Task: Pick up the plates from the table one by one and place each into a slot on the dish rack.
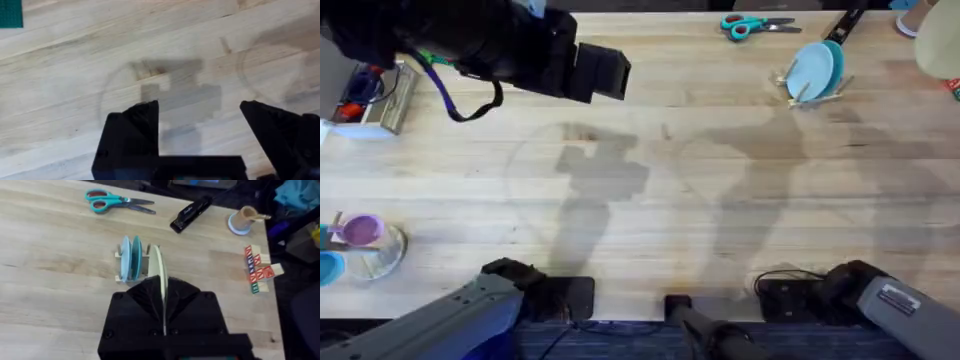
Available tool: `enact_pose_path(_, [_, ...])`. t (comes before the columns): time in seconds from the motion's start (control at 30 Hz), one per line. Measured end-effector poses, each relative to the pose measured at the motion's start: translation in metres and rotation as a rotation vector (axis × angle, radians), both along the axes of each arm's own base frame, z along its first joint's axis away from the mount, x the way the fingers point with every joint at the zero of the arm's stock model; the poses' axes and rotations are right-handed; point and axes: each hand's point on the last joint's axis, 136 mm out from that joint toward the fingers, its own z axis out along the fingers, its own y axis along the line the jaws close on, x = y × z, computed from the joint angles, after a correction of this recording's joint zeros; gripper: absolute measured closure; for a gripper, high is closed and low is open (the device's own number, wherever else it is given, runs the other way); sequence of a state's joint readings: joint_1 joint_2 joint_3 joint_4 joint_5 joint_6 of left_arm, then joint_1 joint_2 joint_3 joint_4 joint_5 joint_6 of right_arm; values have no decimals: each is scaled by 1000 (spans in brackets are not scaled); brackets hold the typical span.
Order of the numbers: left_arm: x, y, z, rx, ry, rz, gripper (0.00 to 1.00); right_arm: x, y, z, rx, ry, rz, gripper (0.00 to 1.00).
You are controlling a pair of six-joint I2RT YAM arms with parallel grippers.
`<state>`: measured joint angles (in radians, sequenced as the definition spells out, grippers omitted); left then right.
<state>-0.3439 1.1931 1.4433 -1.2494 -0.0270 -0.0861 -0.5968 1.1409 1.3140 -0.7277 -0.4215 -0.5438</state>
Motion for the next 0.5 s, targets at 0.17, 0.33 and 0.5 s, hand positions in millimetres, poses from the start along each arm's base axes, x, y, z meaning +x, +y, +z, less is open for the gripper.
enact_pose_path(0.17, [-3,1,-2,5,14,0,8,12,-10,-25,42,69,-6,972])
enact_pose_path(0.33, [-5,2,-3,8,22,0,8,18,-15,-36,65,93,-15,972])
enact_pose_path(0.5, [-9,3,-6,16,45,0,8,20,-15,-34,64,85,-18,972])
